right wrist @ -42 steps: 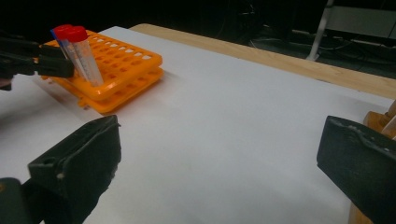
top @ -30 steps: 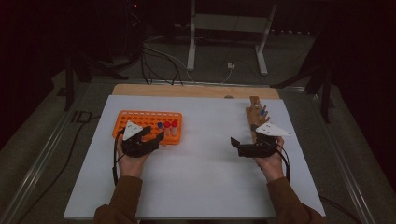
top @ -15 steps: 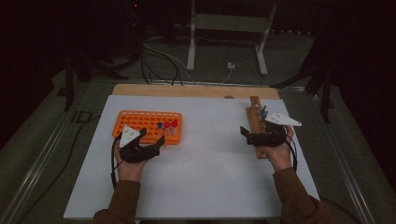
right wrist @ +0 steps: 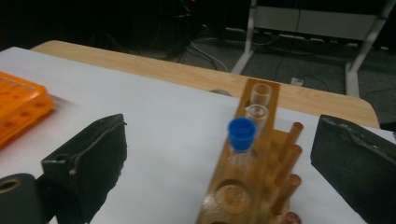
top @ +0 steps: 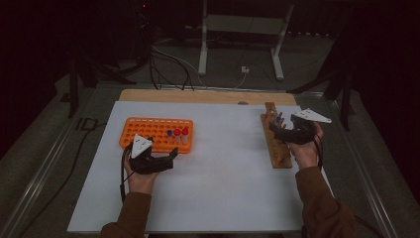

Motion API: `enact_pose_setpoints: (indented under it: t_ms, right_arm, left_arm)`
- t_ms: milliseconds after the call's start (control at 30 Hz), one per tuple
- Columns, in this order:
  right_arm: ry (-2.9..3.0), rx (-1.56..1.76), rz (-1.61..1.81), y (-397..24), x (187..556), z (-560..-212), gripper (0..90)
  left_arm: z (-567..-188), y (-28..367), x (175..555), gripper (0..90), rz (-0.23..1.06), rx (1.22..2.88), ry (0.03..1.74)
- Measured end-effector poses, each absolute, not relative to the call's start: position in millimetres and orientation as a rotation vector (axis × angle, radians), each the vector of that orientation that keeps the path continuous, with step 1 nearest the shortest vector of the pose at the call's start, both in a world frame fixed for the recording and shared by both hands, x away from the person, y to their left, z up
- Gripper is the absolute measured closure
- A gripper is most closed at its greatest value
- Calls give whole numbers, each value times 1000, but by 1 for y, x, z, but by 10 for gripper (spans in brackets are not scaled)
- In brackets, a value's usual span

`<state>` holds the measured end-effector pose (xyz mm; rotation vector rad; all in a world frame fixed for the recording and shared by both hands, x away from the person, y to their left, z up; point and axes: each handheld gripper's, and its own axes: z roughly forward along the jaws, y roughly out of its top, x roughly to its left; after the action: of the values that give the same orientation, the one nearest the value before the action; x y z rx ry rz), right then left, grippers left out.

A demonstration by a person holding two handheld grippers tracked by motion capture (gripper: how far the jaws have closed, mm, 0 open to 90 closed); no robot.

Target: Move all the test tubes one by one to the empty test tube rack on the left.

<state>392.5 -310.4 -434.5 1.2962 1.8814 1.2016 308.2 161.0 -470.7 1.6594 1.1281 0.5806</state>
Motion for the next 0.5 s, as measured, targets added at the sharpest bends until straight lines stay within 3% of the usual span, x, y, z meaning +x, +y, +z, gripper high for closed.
enact_pose_setpoints:
  t_ms: [233,500]
  right_arm:
    - [1900,1338,1139,-308,407,-448,176]
    - [1924,1315,1051,-304,415,-451,512]
  left_arm:
    - [-471,161,308,10,583,1657,1134]
    - [-472,162,308,10,582,1656,1135]
